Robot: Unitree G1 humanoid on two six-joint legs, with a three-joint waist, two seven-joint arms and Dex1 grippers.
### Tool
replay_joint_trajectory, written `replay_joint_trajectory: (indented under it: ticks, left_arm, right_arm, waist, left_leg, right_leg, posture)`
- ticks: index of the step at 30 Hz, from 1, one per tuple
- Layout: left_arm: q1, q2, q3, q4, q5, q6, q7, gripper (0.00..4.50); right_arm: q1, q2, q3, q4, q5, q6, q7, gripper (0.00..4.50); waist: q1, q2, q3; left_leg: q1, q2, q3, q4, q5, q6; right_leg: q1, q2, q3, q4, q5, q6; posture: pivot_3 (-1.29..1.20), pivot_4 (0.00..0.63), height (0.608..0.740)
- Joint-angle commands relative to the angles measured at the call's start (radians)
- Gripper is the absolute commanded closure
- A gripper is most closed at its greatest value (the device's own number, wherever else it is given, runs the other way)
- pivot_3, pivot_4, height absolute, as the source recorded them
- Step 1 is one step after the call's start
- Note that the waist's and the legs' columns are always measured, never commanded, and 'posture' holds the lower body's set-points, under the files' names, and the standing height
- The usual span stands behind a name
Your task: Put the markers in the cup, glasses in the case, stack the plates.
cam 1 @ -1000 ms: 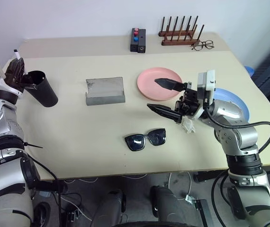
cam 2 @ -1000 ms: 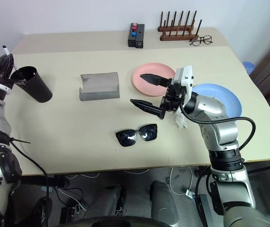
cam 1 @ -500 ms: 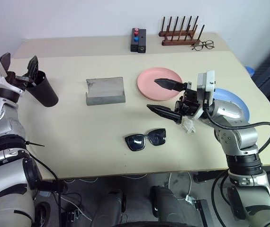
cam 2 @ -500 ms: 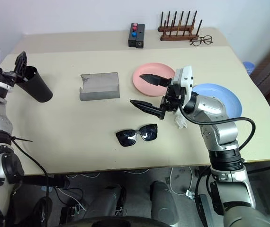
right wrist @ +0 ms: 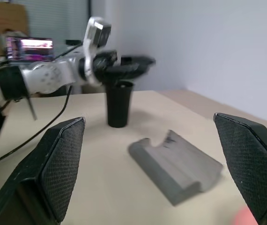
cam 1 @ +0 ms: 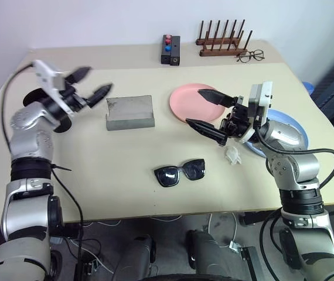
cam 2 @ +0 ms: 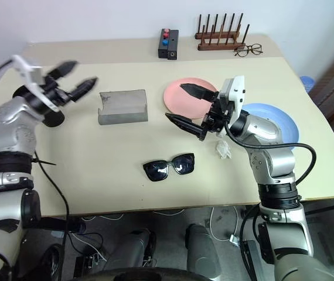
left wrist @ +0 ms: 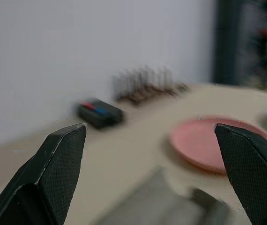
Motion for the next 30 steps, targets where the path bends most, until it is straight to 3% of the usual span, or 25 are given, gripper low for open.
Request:
replay_joint_trajectory:
  ticks: [1, 7, 13, 16, 22, 30]
  left_arm:
    - [-0.053, -0.001, -0.089, 0.123, 0.123, -0.008, -0.028, 0.02]
    - [-0.166, -0.106, -0.198, 0.389, 0.284, -0.102, 0.003, 0.02]
    - [-0.242, -0.153, -0.195, 0.507, 0.333, -0.085, 0.037, 0.02]
    - [-0.26, -0.166, -0.197, 0.533, 0.348, -0.08, 0.027, 1.23]
    - [-0.285, -0.175, -0.199, 0.547, 0.372, -0.062, -0.014, 4.35]
    - [-0.289, -0.177, -0.17, 0.539, 0.35, -0.052, -0.091, 4.44]
  right_arm:
    - [-0.009, 0.006, -0.025, -0.031, 0.004, -0.027, -0.016, 0.0]
    - [0.031, 0.002, -0.026, -0.075, -0.01, -0.031, -0.048, 0.0]
    - [0.069, -0.011, -0.037, -0.117, -0.011, -0.026, -0.072, 0.0]
    - [0.075, -0.009, -0.036, -0.124, -0.014, -0.027, -0.083, 0.0]
    - [0.081, -0.007, -0.028, -0.123, -0.025, -0.041, -0.091, 0.0]
    - [0.072, -0.003, -0.021, -0.11, -0.039, -0.053, -0.088, 0.0]
  waist:
    - [-0.002, 0.0, 0.0]
    - [0.007, 0.0, 0.0]
    - [0.003, 0.0, 0.0]
    - [0.002, 0.0, 0.0]
    - [0.004, 0.0, 0.0]
    - [0.003, 0.0, 0.0]
  left_leg:
    - [0.0, 0.0, 0.0, 0.0, 0.0, 0.0]
    - [0.0, 0.0, 0.001, 0.001, 0.0, 0.0]
    - [-0.001, 0.0, 0.001, 0.001, 0.0, 0.0]
    - [-0.001, 0.0, 0.001, 0.001, 0.0, 0.0]
    - [-0.001, 0.0, 0.001, 0.002, 0.0, 0.0]
    - [-0.001, 0.0, 0.001, 0.002, 0.0, 0.001]
  right_leg:
    - [0.0, 0.0, 0.0, 0.0, 0.0, 0.0]
    - [0.0, 0.0, 0.0, 0.001, 0.0, 0.0]
    - [-0.001, 0.0, 0.0, 0.001, 0.0, 0.0]
    - [-0.001, 0.0, 0.0, 0.001, 0.0, 0.0]
    - [0.0, 0.0, 0.0, 0.001, 0.0, 0.0]
    - [-0.001, 0.0, 0.0, 0.002, 0.0, 0.0]
  posture:
    - [0.0, 0.15, 0.74]
    - [0.0, 0.15, 0.74]
    - [0.0, 0.15, 0.74]
    - [0.0, 0.15, 0.74]
    - [0.0, 0.15, 0.74]
    - [0.0, 0.15, 0.74]
